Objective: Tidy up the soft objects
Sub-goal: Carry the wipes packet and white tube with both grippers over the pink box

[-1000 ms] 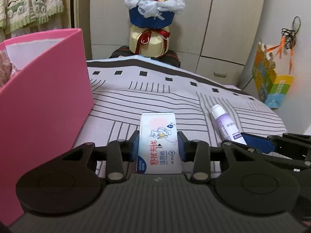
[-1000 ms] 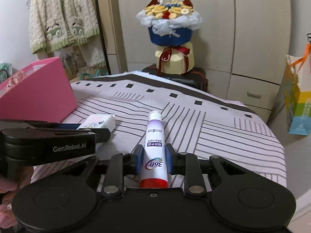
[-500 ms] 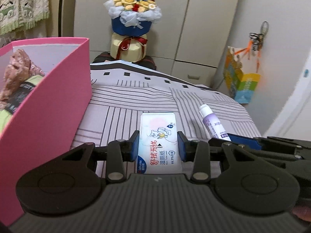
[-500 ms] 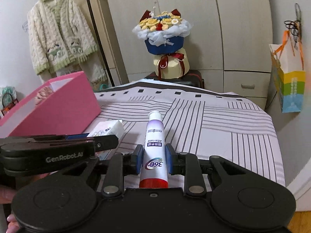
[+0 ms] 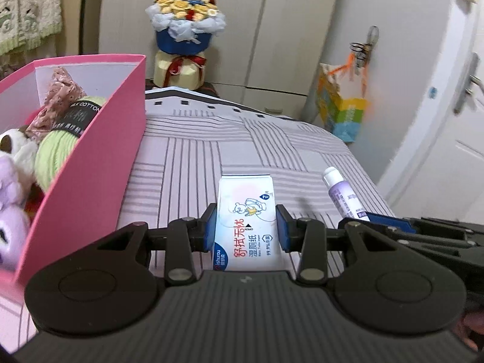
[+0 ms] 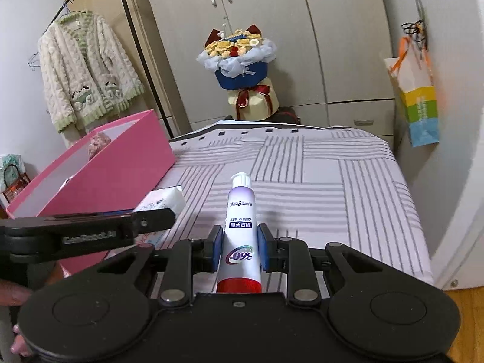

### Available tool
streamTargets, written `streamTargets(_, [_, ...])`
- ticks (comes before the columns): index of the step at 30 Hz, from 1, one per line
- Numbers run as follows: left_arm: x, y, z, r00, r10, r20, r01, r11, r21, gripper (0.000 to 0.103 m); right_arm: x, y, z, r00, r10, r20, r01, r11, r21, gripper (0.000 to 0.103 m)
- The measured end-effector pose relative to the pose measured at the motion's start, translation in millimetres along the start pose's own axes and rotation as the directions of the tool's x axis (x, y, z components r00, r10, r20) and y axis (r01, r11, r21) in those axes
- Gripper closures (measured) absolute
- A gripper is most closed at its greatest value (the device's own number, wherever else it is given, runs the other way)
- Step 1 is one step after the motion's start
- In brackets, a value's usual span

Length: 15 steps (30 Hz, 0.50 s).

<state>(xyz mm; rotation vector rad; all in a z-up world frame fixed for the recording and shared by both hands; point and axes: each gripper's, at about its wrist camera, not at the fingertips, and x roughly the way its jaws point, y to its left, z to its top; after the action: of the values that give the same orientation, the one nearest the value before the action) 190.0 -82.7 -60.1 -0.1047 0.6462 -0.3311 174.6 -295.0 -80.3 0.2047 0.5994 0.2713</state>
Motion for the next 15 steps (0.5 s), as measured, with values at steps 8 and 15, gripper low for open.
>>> streamTargets(8, [-57.3,12.1,-7.2,0.991,-0.099,-0.089,0.102,0.995,0.025,0.065,-47.5,19.8,-2.4,0.998,0.046,-0.034,-0.048,0.997,-0.054,0.074])
streamTargets(15, [-112.4,31.6,4.5,0.992,-0.12,-0.04,0.122,0.991,0.045,0.065,-73.1,55.9,19.8,0.989,0.148,-0.027,-0.15,0.98,-0.134,0.074])
